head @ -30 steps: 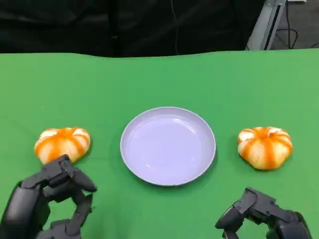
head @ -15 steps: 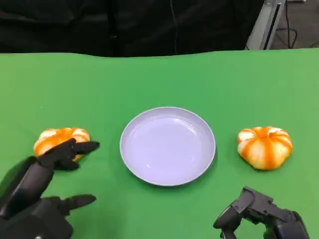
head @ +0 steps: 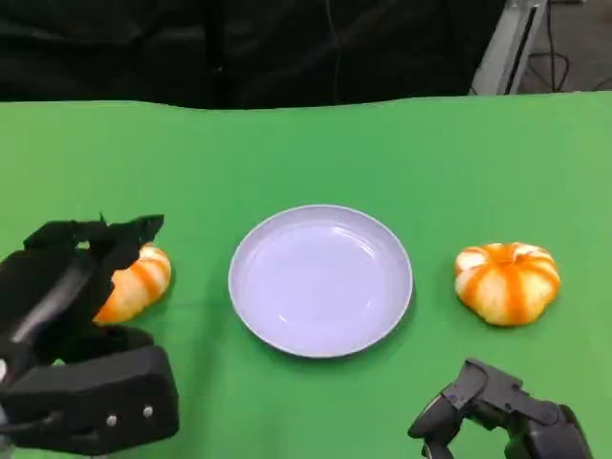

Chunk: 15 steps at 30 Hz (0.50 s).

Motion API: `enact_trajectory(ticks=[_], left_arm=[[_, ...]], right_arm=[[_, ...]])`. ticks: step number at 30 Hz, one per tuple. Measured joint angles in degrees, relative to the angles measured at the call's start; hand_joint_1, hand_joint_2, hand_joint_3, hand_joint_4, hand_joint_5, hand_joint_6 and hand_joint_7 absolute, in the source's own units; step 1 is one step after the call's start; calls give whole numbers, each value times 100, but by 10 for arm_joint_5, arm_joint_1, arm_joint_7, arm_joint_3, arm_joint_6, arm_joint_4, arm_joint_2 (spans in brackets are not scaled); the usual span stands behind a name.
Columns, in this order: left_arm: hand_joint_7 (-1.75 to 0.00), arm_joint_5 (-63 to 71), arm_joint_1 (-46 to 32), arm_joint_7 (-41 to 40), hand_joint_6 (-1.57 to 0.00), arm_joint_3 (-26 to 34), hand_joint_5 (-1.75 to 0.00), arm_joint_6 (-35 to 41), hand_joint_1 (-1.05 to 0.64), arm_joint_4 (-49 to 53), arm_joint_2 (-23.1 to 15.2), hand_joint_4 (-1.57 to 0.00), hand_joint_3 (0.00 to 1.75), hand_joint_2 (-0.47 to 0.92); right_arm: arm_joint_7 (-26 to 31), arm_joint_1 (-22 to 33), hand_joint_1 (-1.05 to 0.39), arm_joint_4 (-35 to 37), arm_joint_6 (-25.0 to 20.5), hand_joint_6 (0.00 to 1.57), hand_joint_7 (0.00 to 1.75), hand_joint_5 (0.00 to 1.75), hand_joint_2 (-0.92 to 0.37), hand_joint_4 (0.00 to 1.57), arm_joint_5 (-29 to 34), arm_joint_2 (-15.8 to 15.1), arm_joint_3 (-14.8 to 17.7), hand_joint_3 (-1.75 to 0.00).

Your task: Grasp the bread from the table and place it into the plate.

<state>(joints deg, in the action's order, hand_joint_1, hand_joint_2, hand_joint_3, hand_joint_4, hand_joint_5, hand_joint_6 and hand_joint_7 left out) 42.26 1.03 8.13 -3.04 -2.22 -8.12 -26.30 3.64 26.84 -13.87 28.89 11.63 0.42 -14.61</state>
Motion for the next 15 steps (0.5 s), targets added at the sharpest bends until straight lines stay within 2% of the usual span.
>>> enact_trajectory(ticks=[2,6,11,15], left_arm=[[0,0,0,0,-20,-1,-29,2,-58,1,0,-2,0,92],[-1,46,31,-3,-12,-30,-15,29,-64,34,0,0,1,92],[-1,92,88,-16,-13,-68,-15,65,-64,96,2,0,1,91],[-1,95,103,-28,-10,-83,-10,76,-64,114,5,0,1,91]], right_arm=[[0,0,-8,0,0,76,132,161,-39,69,0,0,0,-124],[0,2,-9,-1,0,76,133,161,-39,69,0,0,0,-123],[0,9,-9,-3,0,76,132,160,-38,69,0,0,0,-124],[0,10,-10,-3,0,76,132,160,-38,69,0,0,0,-124]])
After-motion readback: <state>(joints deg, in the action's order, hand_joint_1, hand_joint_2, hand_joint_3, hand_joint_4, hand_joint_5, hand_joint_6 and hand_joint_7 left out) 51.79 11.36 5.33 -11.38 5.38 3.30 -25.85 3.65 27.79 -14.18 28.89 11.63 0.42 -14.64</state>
